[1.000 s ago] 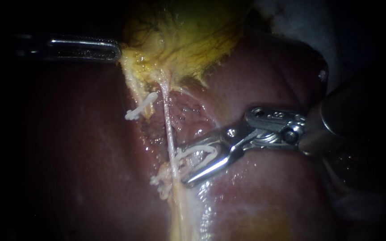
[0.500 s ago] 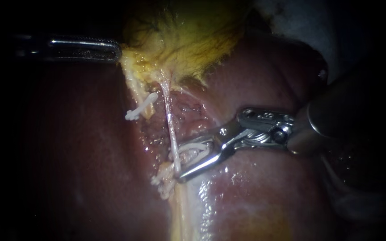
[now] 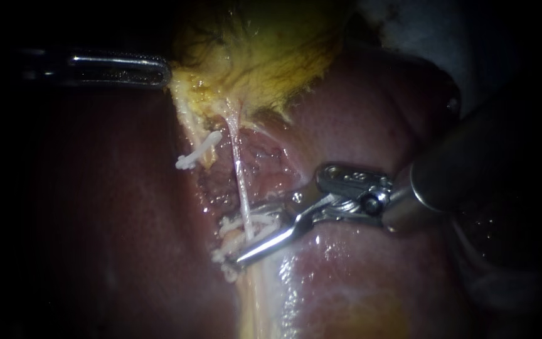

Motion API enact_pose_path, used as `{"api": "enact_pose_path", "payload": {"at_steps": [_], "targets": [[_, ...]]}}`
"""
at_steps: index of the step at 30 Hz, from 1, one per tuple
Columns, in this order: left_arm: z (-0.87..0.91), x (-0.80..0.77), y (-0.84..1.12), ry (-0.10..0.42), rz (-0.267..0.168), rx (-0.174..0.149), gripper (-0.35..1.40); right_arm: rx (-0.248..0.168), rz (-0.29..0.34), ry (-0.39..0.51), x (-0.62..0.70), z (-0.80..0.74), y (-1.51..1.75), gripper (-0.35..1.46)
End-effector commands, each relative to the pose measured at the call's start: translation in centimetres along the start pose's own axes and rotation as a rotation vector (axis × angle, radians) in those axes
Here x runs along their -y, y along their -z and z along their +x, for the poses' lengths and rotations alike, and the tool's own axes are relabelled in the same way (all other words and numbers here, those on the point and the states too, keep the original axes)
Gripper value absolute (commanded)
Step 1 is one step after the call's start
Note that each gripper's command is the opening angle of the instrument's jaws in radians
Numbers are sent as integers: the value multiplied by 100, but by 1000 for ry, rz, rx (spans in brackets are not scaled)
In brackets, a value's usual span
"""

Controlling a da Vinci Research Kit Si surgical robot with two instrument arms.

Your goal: Clipping first clip right tube

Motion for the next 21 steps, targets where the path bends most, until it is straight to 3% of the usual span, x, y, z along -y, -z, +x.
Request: {"api": "enact_pose_path", "payload": {"at_steps": [1,7,13,21], "targets": [[0,0,0,0,0,0,-35,-6,11,0,2,0,-1,52],[0,0,0,0,0,0,-35,-25,69,6,16,-1,-11,51],[0,0,0,0,0,0,-35,-7,106,24,29,1,-17,47],[0,0,0,0,0,0,-35,-7,110,26,31,7,-14,30]]}}
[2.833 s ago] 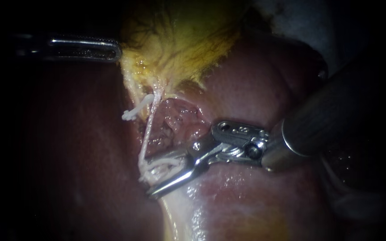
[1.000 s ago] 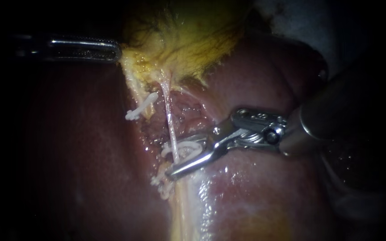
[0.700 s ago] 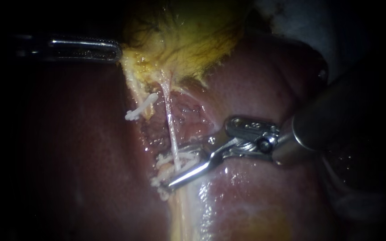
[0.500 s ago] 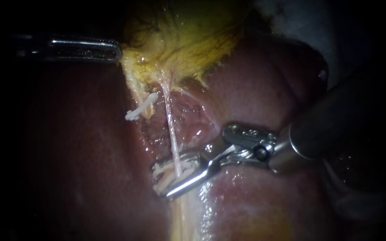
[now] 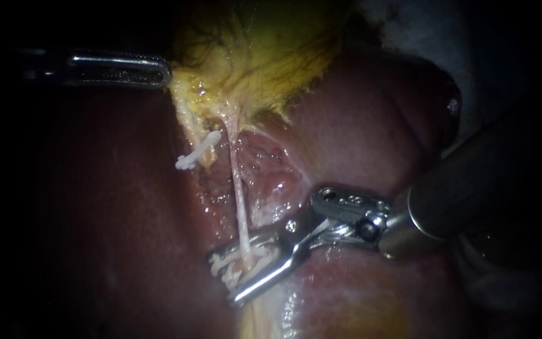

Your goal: Clipping first clip right tube

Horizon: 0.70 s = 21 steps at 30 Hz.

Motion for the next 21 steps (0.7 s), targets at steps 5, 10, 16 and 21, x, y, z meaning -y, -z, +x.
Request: {"api": "enact_pose_path", "payload": {"at_steps": [5,10,16,21], "targets": [[0,0,0,0,0,0,-35,-17,-21,-5,1,9,5,4],[0,0,0,0,0,0,-35,-31,-42,-6,0,10,6,-18],[0,0,0,0,0,0,-35,-17,-71,-41,0,10,7,-35],[0,0,0,0,0,0,-35,14,-73,-40,1,10,8,-35]]}}
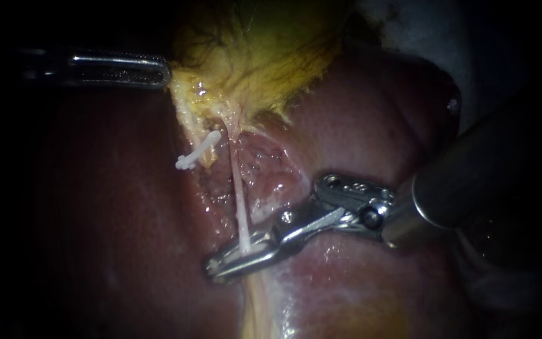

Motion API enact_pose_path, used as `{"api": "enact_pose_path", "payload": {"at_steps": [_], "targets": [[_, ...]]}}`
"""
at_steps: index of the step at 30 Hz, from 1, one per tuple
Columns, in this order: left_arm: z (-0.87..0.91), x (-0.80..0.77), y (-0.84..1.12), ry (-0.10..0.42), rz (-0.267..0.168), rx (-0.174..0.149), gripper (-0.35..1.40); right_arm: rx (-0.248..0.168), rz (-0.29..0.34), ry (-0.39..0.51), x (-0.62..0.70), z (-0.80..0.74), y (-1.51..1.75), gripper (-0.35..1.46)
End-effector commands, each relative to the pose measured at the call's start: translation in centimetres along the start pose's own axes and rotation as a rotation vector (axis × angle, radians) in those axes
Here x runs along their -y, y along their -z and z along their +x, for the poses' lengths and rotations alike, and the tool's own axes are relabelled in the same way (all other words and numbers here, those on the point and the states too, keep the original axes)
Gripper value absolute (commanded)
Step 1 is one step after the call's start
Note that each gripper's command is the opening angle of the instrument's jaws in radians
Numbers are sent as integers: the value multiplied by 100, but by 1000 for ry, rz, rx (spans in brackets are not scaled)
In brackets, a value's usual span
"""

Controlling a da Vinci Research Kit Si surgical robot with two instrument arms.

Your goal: Clipping first clip right tube

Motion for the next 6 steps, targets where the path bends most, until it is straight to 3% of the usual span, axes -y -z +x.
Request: {"api": "enact_pose_path", "payload": {"at_steps": [1,6], "targets": [[0,0,0,0,0,0,-35,1,1,0,0,0,0,-35],[0,0,0,0,0,0,-35,1,1,0,0,0,0,-35]]}}
